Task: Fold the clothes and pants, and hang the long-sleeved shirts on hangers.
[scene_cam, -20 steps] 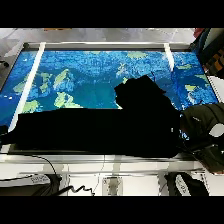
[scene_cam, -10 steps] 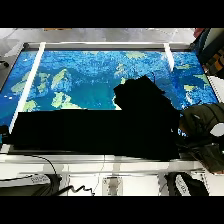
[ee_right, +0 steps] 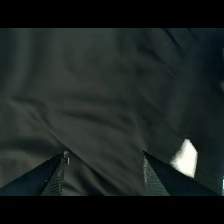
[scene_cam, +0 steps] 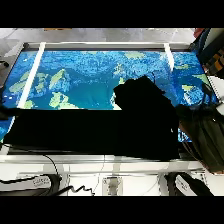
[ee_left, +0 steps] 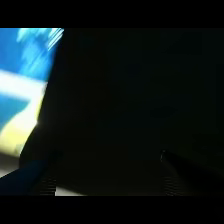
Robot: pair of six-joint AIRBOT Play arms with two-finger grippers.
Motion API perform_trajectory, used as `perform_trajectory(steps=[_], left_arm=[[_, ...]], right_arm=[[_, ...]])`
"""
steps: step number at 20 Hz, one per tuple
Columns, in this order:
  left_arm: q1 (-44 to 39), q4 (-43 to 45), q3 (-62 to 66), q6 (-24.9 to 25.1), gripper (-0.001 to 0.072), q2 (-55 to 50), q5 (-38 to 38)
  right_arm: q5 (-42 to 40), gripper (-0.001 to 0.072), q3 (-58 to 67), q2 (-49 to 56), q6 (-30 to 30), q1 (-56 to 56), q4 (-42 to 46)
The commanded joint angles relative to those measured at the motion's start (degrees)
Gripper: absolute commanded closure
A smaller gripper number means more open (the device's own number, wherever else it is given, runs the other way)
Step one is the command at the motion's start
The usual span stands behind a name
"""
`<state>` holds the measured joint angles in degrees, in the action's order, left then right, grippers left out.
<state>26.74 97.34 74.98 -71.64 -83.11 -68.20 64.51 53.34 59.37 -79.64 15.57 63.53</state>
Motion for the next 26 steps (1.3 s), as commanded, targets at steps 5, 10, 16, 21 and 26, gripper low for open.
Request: perform_trajectory(steps=[5, 10, 16, 21, 26], left_arm=[[-20.3, -2.2, 3.5, -5.9, 0.0000, 0.3, 4.9], [-32.9, -23.7, 3.5, -7.1, 0.0133, -1.6, 20.8], [-51.2, -34.8, 5.4, -8.3, 0.0132, -8.7, 36.9], [-53.8, -34.9, 18.1, -20.1, 0.0107, -22.6, 38.8], [-53.9, -35.6, 28.9, -20.6, -0.0013, -33.0, 36.6]], right_arm=[[-12.5, 0.0181, 17.9, 23.2, 5.2, -20.9, -0.5], [-17.6, 0.0181, 19.0, 24.1, 5.1, -23.0, 0.0], [-13.6, 0.0181, 19.0, 24.0, 5.1, -22.1, 0.8], [-7.3, 0.0181, 19.0, 24.0, 5.2, -22.1, 3.9], [-6.4, 0.0181, 19.0, 24.0, 5.2, -22.1, 4.7]])
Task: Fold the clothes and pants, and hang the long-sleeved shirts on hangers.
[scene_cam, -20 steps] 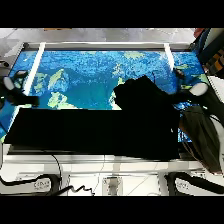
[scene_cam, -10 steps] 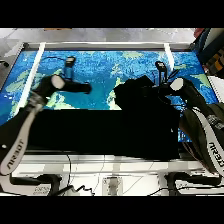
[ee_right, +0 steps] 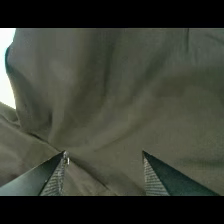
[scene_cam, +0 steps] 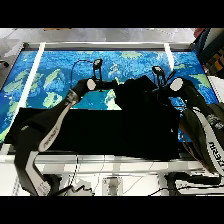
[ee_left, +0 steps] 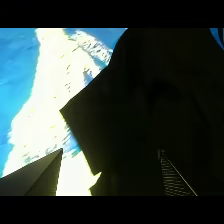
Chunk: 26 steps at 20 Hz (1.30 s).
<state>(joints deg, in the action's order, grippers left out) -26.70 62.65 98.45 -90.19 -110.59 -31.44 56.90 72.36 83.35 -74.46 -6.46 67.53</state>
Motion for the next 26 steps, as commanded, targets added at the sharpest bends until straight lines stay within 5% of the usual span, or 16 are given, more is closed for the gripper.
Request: perform_trajectory(steps=[1, 12, 16, 19, 22, 26], left_arm=[[-0.3, -2.3, 6.5, -2.0, -0.0013, -7.0, 0.1], [-0.7, -14.4, 8.5, -2.0, 0.0015, -14.3, 12.3], [-2.4, -14.7, 8.5, -2.0, 0.0231, -15.8, 14.1], [-2.5, -14.7, 8.5, -1.9, 0.0659, -15.9, 16.5], [-0.9, -11.8, 8.5, -1.9, 0.0702, -13.8, 19.0], [1.5, 5.4, 8.5, -1.9, 0.0704, -6.7, 17.6]], right_arm=[[1.2, 0.0181, 0.0, 0.0, 0.0, 0.0, 0.7], [1.2, 0.0181, 0.0, 0.0, 0.1, 0.0, 0.9], [1.2, 0.0181, 0.0, 0.0, 0.1, 0.0, 1.2], [1.9, 0.0181, 0.0, 0.0, 0.1, 0.0, 2.9], [2.6, 0.0181, 0.0, 0.0, 0.1, 0.0, 4.0], [2.3, 0.0181, 0.0, -0.8, 0.0, 0.0, 4.5]])
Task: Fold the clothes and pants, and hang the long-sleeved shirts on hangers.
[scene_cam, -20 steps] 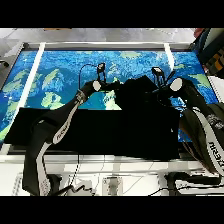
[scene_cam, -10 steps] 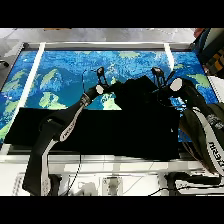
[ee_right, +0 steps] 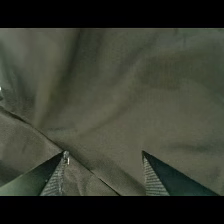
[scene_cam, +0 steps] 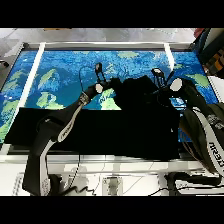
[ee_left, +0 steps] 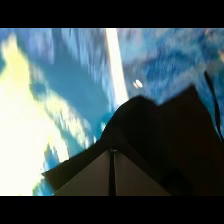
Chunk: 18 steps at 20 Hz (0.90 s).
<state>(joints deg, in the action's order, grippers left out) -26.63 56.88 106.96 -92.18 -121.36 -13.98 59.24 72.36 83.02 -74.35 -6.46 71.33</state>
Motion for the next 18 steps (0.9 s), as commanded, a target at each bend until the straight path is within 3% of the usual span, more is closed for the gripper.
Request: perform_trajectory(steps=[1, 9, 14, 18], left_arm=[[1.8, 14.8, 0.0, 0.0, 0.0704, 6.2, -0.5], [7.9, 33.9, 0.0, 0.0, 0.0703, 23.1, -5.7], [15.4, 38.7, 0.0, 0.0, 0.0700, 29.3, -19.6], [18.5, 38.7, 0.0, 0.0, 0.0701, 28.6, -35.1]], right_arm=[[-0.3, 0.0181, 0.0, -0.9, -0.1, 0.0, 0.7], [-2.8, 0.0181, 0.0, -5.3, -1.9, 7.0, 4.1], [-2.2, 0.0182, 0.0, -5.4, -3.0, 18.9, 4.0], [3.3, 0.0211, -0.4, -3.5, -1.1, 22.5, 1.8]])
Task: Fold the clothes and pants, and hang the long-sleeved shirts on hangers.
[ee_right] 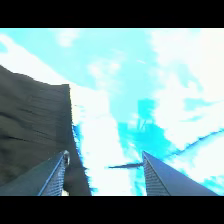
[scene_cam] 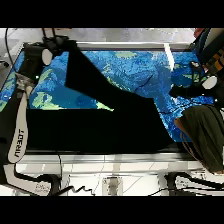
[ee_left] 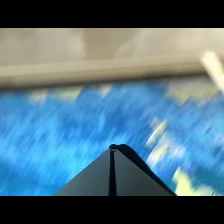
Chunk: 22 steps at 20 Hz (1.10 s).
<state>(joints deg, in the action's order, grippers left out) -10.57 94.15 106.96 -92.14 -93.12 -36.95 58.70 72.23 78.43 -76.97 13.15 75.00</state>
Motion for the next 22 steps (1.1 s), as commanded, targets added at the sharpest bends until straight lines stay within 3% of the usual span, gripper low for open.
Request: perform_trajectory(steps=[1, 5, 9, 12, 15, 18, 22], left_arm=[[2.6, 1.5, 0.0, 0.0, 0.0701, -0.7, -15.5], [2.9, 1.9, 0.0, 0.0, 0.0701, -5.9, -21.4], [2.9, 1.9, 0.0, 0.0, 0.0701, -8.3, -21.2], [2.9, 1.9, 0.0, 0.0, 0.0701, -8.6, -21.2], [2.9, 1.9, 0.0, 0.0, 0.0700, -8.6, -21.2], [2.9, 1.9, 0.0, 0.0, 0.0701, -8.6, -21.2], [2.9, 1.9, 0.0, 0.0, 0.0701, -8.7, -21.2]], right_arm=[[6.0, 0.0222, -0.7, 2.5, 4.1, 2.8, -4.8], [14.0, 0.0264, -1.6, 9.8, 13.6, 2.8, -18.4], [7.6, 0.0225, -1.6, 12.5, 11.8, 2.8, -17.2], [13.5, 0.0182, -1.6, 15.4, 10.6, 2.9, -12.9], [22.0, 0.0181, -1.6, 19.8, 16.9, 2.9, -16.7], [20.6, 0.0179, -1.6, 23.0, 18.3, 2.9, -18.9], [20.0, 0.0192, -1.6, 25.8, 25.0, 2.8, -28.9]])
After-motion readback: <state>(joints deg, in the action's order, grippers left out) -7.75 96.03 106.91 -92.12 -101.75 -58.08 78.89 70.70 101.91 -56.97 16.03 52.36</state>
